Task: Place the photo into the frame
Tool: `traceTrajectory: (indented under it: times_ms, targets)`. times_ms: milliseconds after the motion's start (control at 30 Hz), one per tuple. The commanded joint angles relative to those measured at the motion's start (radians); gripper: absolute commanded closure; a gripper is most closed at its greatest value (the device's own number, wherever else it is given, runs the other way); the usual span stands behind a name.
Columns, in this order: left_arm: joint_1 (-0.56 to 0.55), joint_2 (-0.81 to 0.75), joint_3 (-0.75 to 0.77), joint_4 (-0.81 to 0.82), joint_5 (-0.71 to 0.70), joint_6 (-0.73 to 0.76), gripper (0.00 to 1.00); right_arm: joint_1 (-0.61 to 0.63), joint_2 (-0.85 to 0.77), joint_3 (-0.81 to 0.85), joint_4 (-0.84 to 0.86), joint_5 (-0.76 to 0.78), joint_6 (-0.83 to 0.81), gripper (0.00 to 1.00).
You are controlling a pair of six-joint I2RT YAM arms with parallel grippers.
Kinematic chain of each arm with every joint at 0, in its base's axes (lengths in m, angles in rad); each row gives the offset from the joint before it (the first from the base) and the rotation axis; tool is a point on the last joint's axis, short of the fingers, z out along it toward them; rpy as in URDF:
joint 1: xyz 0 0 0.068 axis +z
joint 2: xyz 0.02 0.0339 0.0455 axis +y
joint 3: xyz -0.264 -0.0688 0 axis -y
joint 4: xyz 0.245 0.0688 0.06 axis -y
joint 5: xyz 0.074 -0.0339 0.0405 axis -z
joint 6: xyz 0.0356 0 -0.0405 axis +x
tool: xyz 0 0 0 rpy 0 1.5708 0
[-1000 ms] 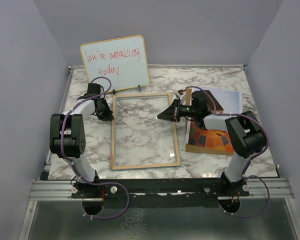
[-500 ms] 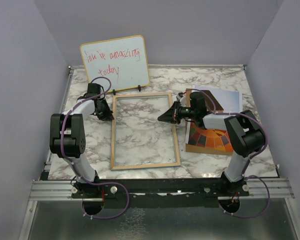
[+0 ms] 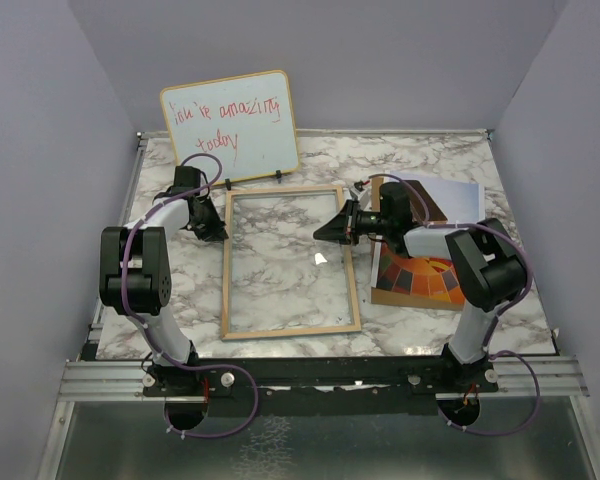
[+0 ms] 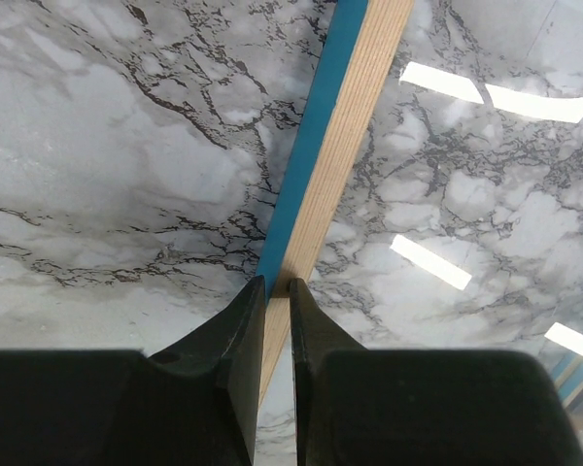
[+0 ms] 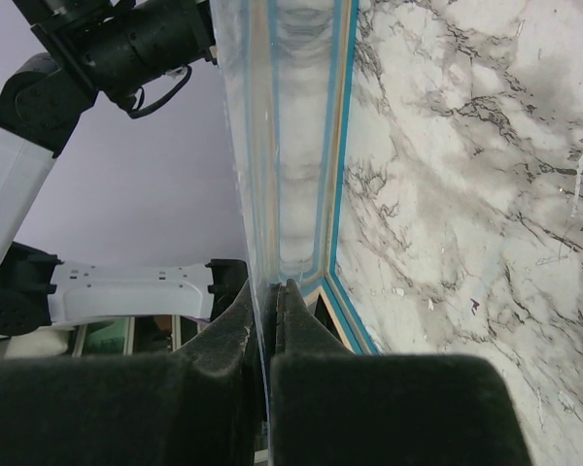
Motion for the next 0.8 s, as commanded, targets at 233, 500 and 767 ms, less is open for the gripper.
traceTrajectory:
  times_ms: [233,500,767]
  targets:
    - [-0.004,0.065,-0.011,0.002,-0.018,0.012,0.83,0.02,0.047,0.013,0.019,-0.064,-0.022,0.99]
    - [-0.004,0.066,-0.011,0.002,-0.018,0.013,0.83,0.022,0.084,0.038,-0.071,-0.037,-0.068,0.93]
    - [-0.004,0.064,-0.006,0.001,-0.019,0.015,0.83,0.021,0.089,0.082,-0.227,0.012,-0.202,0.82]
